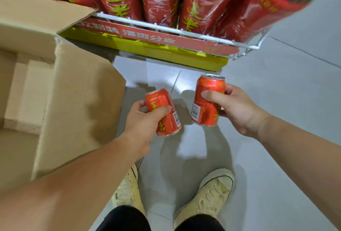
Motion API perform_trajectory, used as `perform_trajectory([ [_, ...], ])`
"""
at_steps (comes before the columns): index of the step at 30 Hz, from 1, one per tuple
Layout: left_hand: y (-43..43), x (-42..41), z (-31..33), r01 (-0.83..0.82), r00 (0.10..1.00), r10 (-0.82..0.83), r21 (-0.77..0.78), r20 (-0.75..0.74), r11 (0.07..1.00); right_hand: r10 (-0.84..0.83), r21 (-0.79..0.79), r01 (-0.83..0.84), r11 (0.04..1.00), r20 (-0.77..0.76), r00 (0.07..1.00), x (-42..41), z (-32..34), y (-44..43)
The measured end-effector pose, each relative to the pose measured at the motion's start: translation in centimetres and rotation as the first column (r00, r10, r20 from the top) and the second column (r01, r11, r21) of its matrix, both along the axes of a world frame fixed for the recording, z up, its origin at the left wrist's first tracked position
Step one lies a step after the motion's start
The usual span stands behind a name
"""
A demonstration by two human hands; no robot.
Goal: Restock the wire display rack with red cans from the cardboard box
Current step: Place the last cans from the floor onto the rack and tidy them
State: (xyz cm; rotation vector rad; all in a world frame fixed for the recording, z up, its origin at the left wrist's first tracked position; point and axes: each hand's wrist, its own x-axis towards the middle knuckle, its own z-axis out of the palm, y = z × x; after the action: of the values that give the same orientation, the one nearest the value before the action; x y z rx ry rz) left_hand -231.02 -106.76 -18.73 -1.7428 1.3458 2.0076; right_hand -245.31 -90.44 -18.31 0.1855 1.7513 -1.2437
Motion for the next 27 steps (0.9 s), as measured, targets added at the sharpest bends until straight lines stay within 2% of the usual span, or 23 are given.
perform_trajectory([
  [3,0.5,0.1,5.1,0.03,0.999,-0.029,0.03,-0.038,0.999,-0.047,0.006,0.047,0.999,0.0,0.999,1.3,5.1,0.4],
  [7,0.2,-0.2,13.1,0.108,0.988,-0.111,-0.034,-0.105,0.994,-0.11,0.003,0.11,0.994,0.0,0.994,2.5,12.6,0.5],
  [13,-2.2,-1.4,26.7,0.179,0.964,-0.209,-0.18,-0.165,0.967,-0.165,0.036,0.173,0.984,-0.153,0.974,2.5,26.2,-1.1],
  [22,-6.5,-4.8,47.0,0.153,0.921,-0.251,-0.318,-0.297,0.936,-0.242,-0.116,0.217,0.969,-0.296,0.924,0.8,47.2,-6.0],
  [27,-7.5,-5.2,57.4,0.134,0.881,-0.281,-0.368,-0.38,0.92,-0.302,-0.221,0.24,0.945,-0.313,0.901,1.2,57.8,-7.2],
])
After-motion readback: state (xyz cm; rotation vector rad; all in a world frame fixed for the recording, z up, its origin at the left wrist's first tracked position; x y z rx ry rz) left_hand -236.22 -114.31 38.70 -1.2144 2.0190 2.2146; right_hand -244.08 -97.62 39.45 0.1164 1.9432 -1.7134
